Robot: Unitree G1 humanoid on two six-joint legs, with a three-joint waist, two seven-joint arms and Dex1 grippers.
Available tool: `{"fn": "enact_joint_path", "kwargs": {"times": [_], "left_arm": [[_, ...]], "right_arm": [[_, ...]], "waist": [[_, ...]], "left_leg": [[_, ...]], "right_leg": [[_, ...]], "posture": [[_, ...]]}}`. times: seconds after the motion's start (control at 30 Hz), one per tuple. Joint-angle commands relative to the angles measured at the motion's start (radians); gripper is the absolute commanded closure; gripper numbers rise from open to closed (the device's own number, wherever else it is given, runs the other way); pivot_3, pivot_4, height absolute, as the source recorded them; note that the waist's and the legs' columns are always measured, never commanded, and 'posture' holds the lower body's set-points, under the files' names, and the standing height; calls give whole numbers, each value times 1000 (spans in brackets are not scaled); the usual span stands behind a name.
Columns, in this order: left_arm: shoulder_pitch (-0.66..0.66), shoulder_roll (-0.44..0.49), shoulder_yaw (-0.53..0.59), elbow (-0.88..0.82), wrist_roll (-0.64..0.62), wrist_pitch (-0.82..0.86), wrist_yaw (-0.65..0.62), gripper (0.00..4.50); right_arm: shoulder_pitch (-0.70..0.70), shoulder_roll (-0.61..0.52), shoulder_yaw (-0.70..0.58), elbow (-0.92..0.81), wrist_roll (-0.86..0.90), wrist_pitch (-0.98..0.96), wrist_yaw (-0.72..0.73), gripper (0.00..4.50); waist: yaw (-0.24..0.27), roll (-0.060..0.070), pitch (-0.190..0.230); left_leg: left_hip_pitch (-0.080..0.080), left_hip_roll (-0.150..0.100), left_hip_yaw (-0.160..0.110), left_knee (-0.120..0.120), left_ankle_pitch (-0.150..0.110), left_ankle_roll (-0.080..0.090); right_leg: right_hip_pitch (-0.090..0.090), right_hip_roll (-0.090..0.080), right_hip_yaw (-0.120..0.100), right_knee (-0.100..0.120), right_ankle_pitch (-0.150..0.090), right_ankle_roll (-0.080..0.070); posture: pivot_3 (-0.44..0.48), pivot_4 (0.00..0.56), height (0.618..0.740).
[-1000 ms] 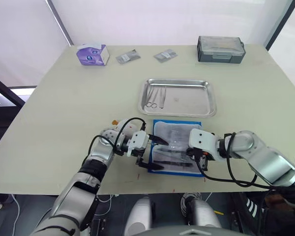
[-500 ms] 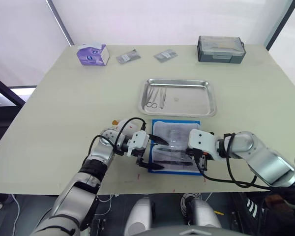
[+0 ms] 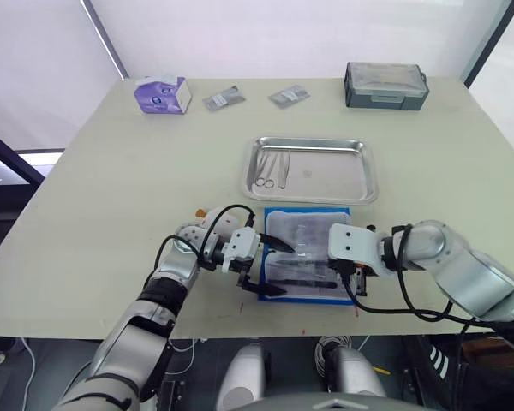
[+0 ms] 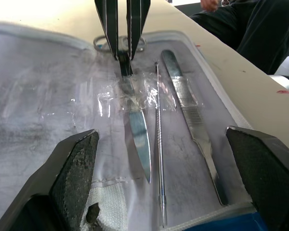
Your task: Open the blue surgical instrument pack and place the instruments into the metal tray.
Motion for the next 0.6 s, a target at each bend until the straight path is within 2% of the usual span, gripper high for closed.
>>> {"fn": "enact_joint_path", "kwargs": {"times": [0.03,0.6], "left_arm": [[37,-10,-49,48,80,21,-25,0],[45,11,-97,16,169,130,-5,0]], "right_arm": [[-34,-11,-14,-60,7,15,11,4426],[-42,-36,-17,-72,14,30,24,4426]], "waist": [[0,0,0],[0,0,0]], "left_leg": [[0,0,0,0,0,0],[-1,-1,-1,0,0,0]], "right_leg": [[0,0,0,0,0,0],[0,0,0,-1,0,0]], "posture": [[0,150,727],[0,150,727]]}}
